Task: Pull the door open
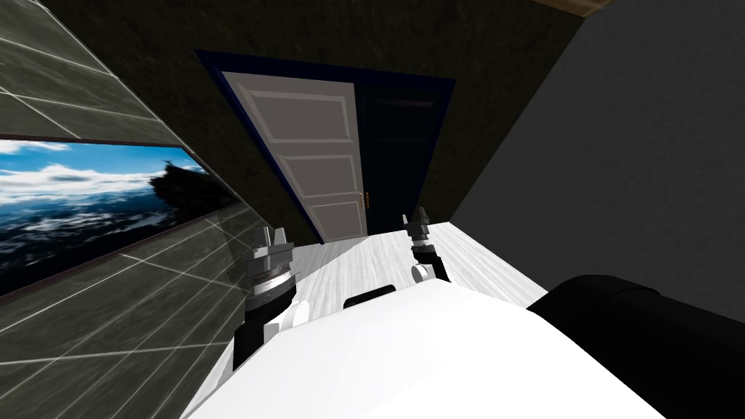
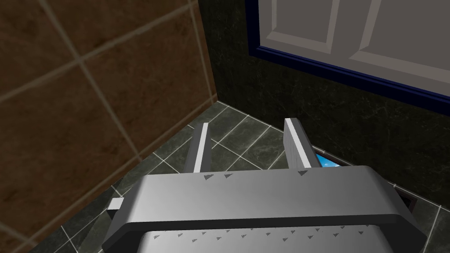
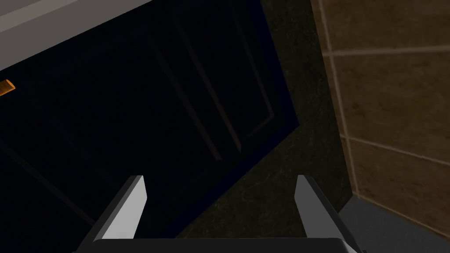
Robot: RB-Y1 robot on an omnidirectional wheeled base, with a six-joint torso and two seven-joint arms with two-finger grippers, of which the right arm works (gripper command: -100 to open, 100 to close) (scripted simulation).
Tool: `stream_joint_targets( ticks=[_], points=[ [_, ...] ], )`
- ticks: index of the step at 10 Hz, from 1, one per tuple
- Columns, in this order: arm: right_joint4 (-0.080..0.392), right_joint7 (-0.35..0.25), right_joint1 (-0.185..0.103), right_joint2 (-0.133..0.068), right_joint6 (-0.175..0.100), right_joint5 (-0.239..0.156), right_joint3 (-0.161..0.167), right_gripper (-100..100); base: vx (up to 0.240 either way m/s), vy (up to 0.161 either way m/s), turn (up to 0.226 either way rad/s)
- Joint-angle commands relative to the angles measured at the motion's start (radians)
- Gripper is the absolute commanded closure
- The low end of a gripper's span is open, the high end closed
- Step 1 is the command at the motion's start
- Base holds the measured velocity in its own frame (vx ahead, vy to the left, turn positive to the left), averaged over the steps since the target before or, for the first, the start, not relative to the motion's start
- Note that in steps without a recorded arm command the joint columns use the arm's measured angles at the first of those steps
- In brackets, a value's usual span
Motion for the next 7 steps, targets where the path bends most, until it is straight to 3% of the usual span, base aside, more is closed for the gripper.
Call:
stream_joint_targets(
  ticks=[1,7],
  points=[
    [0.024,-0.028,-0.005,-0.006,-0.006,-0.010,0.005,-100,0.106,0.031,0.038],
    [0.128,-0.138,-0.015,-0.040,-0.043,-0.052,0.017,-100,0.098,0.021,0.034]
  ],
)
